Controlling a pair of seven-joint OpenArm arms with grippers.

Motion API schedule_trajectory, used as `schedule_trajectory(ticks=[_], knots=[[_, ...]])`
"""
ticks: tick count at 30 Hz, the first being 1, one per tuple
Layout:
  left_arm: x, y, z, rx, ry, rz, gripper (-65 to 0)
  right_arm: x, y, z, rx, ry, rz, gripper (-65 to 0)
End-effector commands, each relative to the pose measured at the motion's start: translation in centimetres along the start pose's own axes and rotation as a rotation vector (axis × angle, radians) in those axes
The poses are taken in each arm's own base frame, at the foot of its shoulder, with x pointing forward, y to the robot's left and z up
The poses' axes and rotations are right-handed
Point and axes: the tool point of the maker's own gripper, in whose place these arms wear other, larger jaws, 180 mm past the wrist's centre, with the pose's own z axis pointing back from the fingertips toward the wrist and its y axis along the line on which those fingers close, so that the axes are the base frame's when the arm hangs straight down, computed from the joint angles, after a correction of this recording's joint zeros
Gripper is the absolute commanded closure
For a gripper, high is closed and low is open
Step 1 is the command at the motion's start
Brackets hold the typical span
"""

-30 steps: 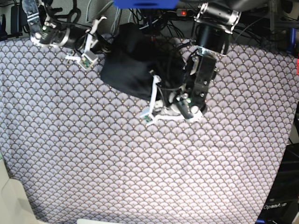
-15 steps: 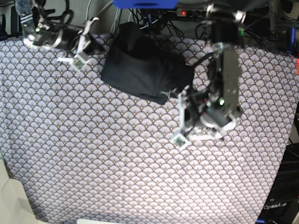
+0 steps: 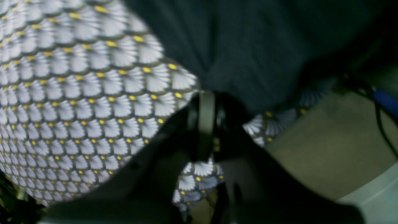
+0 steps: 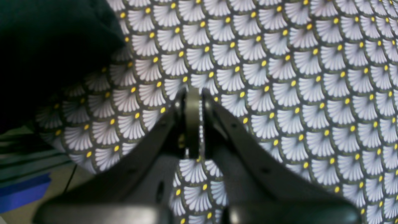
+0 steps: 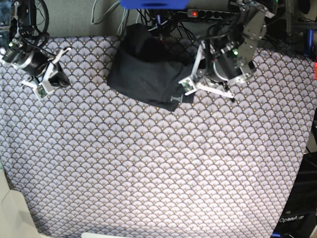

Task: Fold the T-shirt properly
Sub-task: 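Push the bundle's side with the left gripper to tidy it, then grasp the bundle with the left gripper and drag it toward the right gripper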

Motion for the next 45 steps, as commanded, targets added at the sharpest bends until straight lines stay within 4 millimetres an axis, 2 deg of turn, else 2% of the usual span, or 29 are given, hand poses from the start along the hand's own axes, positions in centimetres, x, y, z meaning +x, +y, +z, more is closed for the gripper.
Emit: schedule_trajectory(ticks=[1, 4, 9, 15, 25, 30, 37, 43, 45], knots=[[0.0, 0.6, 0.5, 0.024, -0.008, -0.007, 0.0, 1.0, -0.3, 0.4, -0.001, -0.038, 0.011, 0.0], [-1.0, 0.0, 0.3, 0.007, 0.019, -0.028, 0.0, 0.9, 0.1, 0.3, 0.002, -0.042, -0.001, 0.0], [0.3, -2.5, -0.1, -0.044, 0.003, -0.107, 0.0, 0.8, 0.3, 0.2, 0.006, -0.042, -0.012, 0.0], [2.4, -3.5, -0.9, -0.079, -0.027, -0.110, 0.0, 0.8, 0.5, 0.1, 0.008, -0.045, -0.017, 0.0], [-0.3, -5.1, -5.2, -0.196, 0.118, -0.062, 0.0, 0.5, 0.4, 0.0, 0.005, -0.015, -0.011, 0.0], [1.5, -5.1, -6.2, -0.220, 0.077, -0.038, 0.0, 0.6, 0.4, 0.0, 0.005, -0.016, -0.010, 0.0], [6.9, -3.8, -6.8, -0.220, -0.021, -0.010, 0.0, 0.5, 0.4, 0.0, 0.007, -0.014, -0.012, 0.0], [11.0, -3.6, -8.4, -0.202, -0.066, -0.015, 0.0, 0.1, 0.7, 0.0, 0.013, -0.004, -0.015, 0.0], [12.6, -2.9, -8.8, -0.188, -0.084, -0.019, 0.0, 0.4, 0.5, -0.1, 0.010, -0.011, -0.012, 0.0]])
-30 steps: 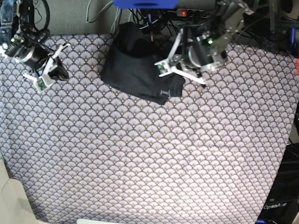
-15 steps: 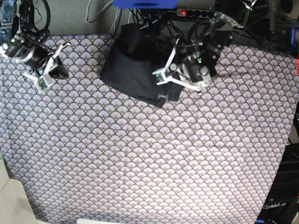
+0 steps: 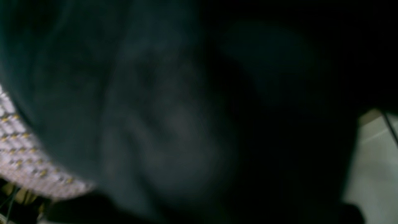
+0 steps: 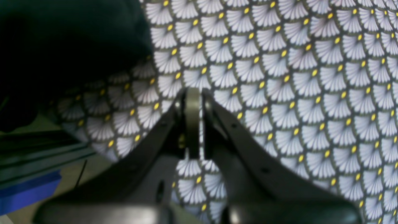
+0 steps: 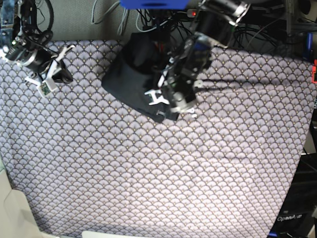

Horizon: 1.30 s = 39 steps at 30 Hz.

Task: Fold the T-shirt properly
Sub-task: 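Grasp the bundle with the left gripper and drag it toward the right gripper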

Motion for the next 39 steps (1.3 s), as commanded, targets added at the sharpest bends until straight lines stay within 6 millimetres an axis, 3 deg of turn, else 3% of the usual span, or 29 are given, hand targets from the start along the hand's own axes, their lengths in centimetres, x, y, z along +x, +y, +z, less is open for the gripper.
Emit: schedule_trajectory(ticks=[1, 4, 7, 9, 10, 12, 14, 15, 17, 19, 21, 23, 25, 26, 28, 30, 31, 33, 35, 38, 39], knots=[[8.1, 0.0, 1.6, -0.069, -0.411, 0.042, 0.0, 1.3, -0.3, 0.3, -0.001, -0.043, 0.018, 0.0], [9.5, 2.3, 2.5, -0.064, -0.446, 0.100, 0.0, 2.7, -1.0, 0.1, -0.014, -0.073, 0.032, 0.0], [9.6, 4.6, 3.1, -0.046, -0.474, 0.148, 0.0, 2.7, -1.8, -0.3, -0.023, -0.071, 0.019, 0.0], [9.4, 4.7, 3.4, -0.039, -0.474, 0.153, 0.0, 2.0, -1.5, -0.2, -0.017, -0.057, 0.012, 0.0], [8.7, 3.8, 3.3, -0.042, -0.458, 0.160, 0.0, 1.0, -0.5, 0.2, -0.003, -0.035, 0.011, 0.0], [6.4, 0.1, 2.4, -0.082, -0.411, 0.177, 0.0, -2.2, 1.8, 1.5, 0.035, 0.039, -0.006, 0.0], [6.5, -2.7, 2.2, -0.113, -0.456, 0.173, 0.0, -3.9, 1.7, 1.6, 0.033, 0.047, -0.033, 0.0], [7.2, -2.6, 3.9, -0.073, -0.507, 0.154, 0.0, -2.5, 2.3, 2.1, 0.033, -0.012, -0.017, 0.0], [7.5, -0.4, 5.4, 0.004, -0.518, 0.139, 0.0, -0.9, 0.7, 3.0, -0.027, -0.044, 0.030, 0.0], [8.2, 3.1, 6.5, 0.067, -0.506, 0.131, 0.0, 2.3, -0.6, 2.1, -0.074, -0.058, 0.112, 0.0], [8.2, 5.5, 6.2, 0.061, -0.502, 0.168, 0.0, 4.2, -0.5, 0.1, -0.089, -0.005, 0.176, 0.0], [8.8, 6.3, 5.8, 0.042, -0.493, 0.167, 0.0, 4.7, -2.7, -1.1, -0.127, 0.048, 0.202, 0.0], [8.7, 6.5, 7.0, 0.065, -0.509, 0.172, 0.0, 4.9, -1.5, -0.9, -0.125, 0.039, 0.213, 0.0], [7.4, 5.4, 7.2, 0.075, -0.487, 0.183, 0.0, 4.4, 0.4, -0.2, -0.110, 0.041, 0.220, 0.0], [4.7, 2.3, 7.4, 0.081, -0.484, 0.200, 0.0, 0.1, 2.1, 1.0, -0.084, 0.120, 0.167, 0.0], [6.3, -0.6, 9.6, 0.065, -0.598, 0.179, 0.0, -1.5, 1.5, 1.8, -0.096, 0.077, 0.093, 0.0], [6.6, -0.1, 10.5, 0.087, -0.620, 0.171, 0.0, -1.1, 1.5, 1.9, -0.106, 0.029, 0.067, 0.0], [6.7, 3.4, 11.8, 0.169, -0.620, 0.167, 0.0, 2.2, 1.5, 1.4, -0.121, -0.063, 0.095, 0.0], [6.9, 6.2, 11.2, 0.188, -0.584, 0.170, 0.0, 3.5, 0.5, -0.4, -0.146, -0.008, 0.164, 0.0], [8.0, 8.1, 9.9, 0.158, -0.581, 0.185, 0.0, 4.3, 0.0, -3.7, -0.149, 0.099, 0.241, 0.0], [8.1, 8.0, 10.4, 0.168, -0.602, 0.194, 0.0, 4.9, 0.8, -3.5, -0.146, 0.083, 0.260, 0.0]])
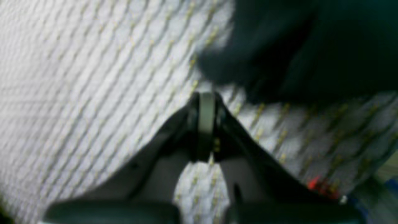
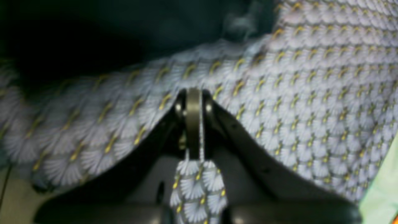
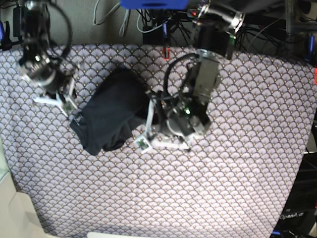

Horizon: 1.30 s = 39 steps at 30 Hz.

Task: Fold the T-shirt properly
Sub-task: 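Grasp the bundle with the left gripper and drag it toward the right gripper, then release the bundle and raise the left gripper away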

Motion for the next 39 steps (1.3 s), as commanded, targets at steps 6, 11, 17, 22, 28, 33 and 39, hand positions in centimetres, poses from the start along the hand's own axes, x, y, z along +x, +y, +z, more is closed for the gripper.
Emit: schedule_trajectory(ticks=[6, 11, 17, 22, 28, 33, 39], knots=[[-1.1, -3.6, 6.3, 0.106, -0.071, 0.033, 0.0, -4.2, 3.7, 4.4, 0.031, -0.089, -0.144, 0.0], [0.0, 3.0, 5.2, 0.227, -0.042, 0.060, 0.0, -1.0, 1.2, 3.1, -0.061, -0.122, -0.121, 0.0], [-1.1, 3.8, 5.6, 0.222, -0.052, 0.143, 0.0, -1.4, 1.8, 2.7, -0.060, -0.020, -0.065, 0.0], [-1.5, 0.4, 6.9, 0.208, -0.098, 0.178, 0.0, -5.0, 1.3, 5.1, -0.098, -0.108, -0.237, 0.0], [-1.7, 6.1, 3.5, 0.216, -0.045, 0.191, 0.0, -1.5, -1.2, 1.1, -0.125, -0.014, -0.128, 0.0], [-3.6, 3.5, 6.2, 0.244, -0.049, 0.224, 0.0, -4.5, 0.6, 3.6, -0.123, 0.040, -0.134, 0.0], [-3.2, 5.6, 6.4, 0.278, -0.081, 0.222, 0.0, -1.9, -0.8, 3.8, -0.162, -0.118, -0.198, 0.0]])
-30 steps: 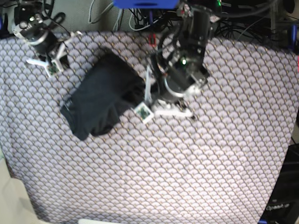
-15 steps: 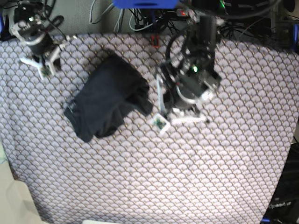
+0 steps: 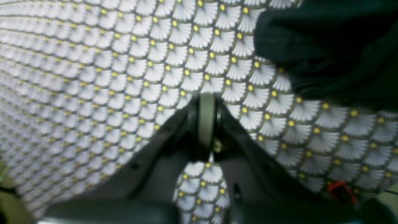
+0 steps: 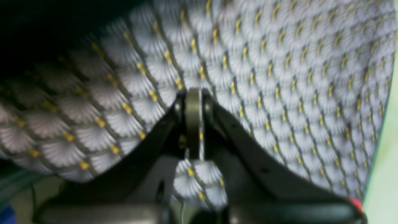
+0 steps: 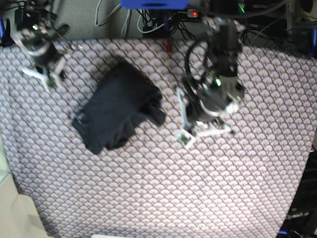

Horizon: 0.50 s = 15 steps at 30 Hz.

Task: Fold the T-shirt properly
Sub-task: 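Release the bundle and raise the left gripper away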

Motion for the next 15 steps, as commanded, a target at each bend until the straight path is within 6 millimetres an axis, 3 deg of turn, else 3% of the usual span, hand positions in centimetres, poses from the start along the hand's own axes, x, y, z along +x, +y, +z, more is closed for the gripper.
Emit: schedule_trajectory(ticks=[1, 4, 6, 8, 10, 12, 13, 15], knots=[[2.1, 1.4, -0.1, 0.020, -0.060, 0.006, 0.0, 1.9, -0.8, -0.5, -0.028, -0.031, 0.034, 0.0], [2.6, 1.6, -2.1, -0.011, -0.048, 0.011, 0.0, 3.0, -0.4, -2.4, -0.020, 0.021, 0.090, 0.0], [2.2, 1.7, -0.7, 0.015, -0.052, 0.010, 0.0, 3.2, 0.2, -1.1, -0.025, 0.010, 0.097, 0.0], [0.3, 0.3, 1.4, 0.016, -0.042, 0.023, 0.0, 0.1, 1.1, -0.1, -0.005, 0.074, 0.085, 0.0], [0.9, -1.1, 2.5, 0.002, -0.074, 0.036, 0.0, -0.5, 0.1, 0.1, -0.016, 0.044, 0.039, 0.0], [1.0, -0.2, 2.3, 0.025, -0.068, 0.019, 0.0, 0.3, 0.3, 0.4, -0.022, -0.011, 0.003, 0.0], [1.2, 1.1, 2.1, 0.045, -0.068, 0.004, 0.0, 1.8, 0.8, 0.0, -0.013, -0.050, 0.000, 0.0], [1.5, 2.7, 1.3, 0.063, -0.053, -0.007, 0.0, 2.9, 0.9, -1.0, -0.013, -0.034, 0.040, 0.0]])
